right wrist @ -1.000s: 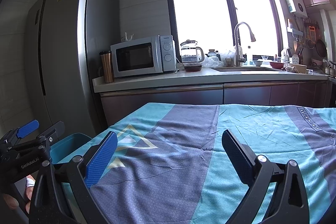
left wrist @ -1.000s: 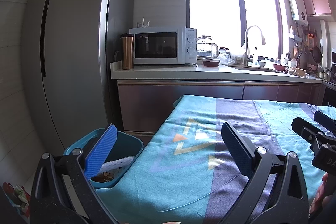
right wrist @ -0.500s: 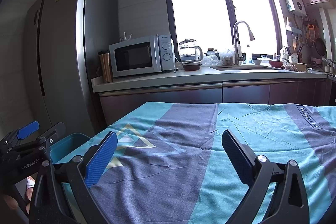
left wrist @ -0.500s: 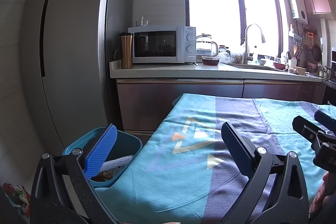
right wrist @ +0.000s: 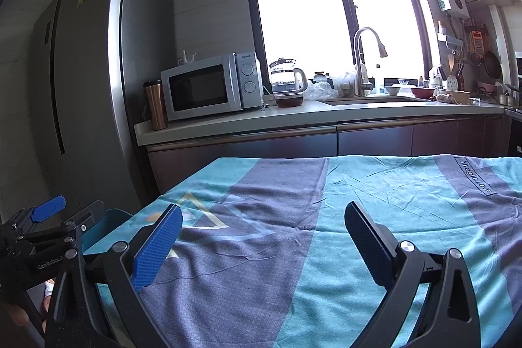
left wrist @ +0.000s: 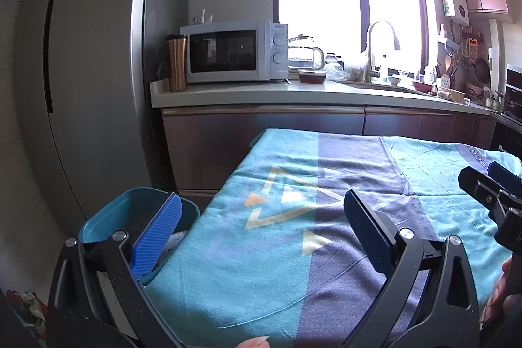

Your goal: Collect trash

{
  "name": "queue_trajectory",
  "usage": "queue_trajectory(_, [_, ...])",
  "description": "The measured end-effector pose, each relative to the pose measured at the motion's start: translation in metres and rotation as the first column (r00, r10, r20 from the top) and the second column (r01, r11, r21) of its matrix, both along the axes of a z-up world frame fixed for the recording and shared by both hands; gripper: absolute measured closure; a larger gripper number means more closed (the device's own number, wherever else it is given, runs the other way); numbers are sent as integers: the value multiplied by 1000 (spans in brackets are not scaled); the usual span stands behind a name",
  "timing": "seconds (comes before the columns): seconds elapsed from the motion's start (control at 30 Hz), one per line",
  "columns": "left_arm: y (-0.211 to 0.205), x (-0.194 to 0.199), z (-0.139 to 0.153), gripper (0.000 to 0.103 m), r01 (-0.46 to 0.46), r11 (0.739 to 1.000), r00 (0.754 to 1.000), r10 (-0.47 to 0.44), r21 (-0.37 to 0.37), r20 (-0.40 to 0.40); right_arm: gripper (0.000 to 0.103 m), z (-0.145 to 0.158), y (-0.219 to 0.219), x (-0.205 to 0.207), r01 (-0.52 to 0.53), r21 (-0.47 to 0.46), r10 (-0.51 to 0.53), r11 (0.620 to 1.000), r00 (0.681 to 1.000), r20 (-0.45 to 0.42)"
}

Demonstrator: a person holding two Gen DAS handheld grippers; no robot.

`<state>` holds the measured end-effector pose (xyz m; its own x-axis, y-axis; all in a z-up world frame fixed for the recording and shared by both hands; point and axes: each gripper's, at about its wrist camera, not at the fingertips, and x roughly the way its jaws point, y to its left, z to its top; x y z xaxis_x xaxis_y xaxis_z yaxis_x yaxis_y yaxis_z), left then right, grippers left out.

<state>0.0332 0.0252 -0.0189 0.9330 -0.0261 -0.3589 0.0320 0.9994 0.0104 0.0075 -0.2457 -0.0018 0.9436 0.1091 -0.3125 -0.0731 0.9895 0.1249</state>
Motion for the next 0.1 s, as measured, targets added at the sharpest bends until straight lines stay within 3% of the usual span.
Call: queue_trajectory(0.1, [-8,19,-2,5,54,998,996,-55,-17,-67,7,-3,-24,5,28,-4,-28,1000,998,-61])
